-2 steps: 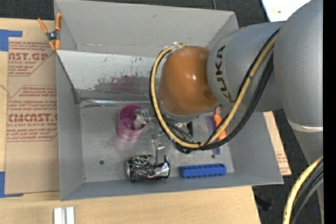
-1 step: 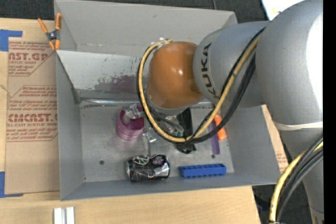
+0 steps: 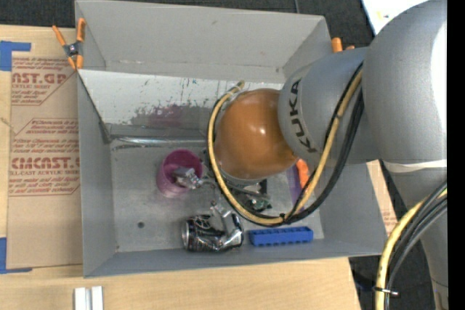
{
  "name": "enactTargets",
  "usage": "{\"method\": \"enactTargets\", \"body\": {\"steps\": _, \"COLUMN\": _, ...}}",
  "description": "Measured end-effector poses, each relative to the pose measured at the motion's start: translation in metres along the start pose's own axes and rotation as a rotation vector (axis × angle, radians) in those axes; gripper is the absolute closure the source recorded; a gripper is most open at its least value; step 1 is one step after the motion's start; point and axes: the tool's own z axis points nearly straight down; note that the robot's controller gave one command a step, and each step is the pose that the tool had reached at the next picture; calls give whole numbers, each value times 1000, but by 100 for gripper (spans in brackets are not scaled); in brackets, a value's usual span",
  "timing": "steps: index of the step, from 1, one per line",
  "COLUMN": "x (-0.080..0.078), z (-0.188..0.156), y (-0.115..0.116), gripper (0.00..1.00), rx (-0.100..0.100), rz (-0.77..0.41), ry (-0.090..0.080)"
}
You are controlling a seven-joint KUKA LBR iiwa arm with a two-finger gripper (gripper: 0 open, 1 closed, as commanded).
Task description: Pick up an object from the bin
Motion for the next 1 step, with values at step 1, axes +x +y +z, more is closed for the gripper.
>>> {"method": "enactTargets", "body": {"steps": 1, "x": -53, "z": 7, "y": 107, "gripper": 100, "rx": -6, "rz": 68, "ry": 16}}
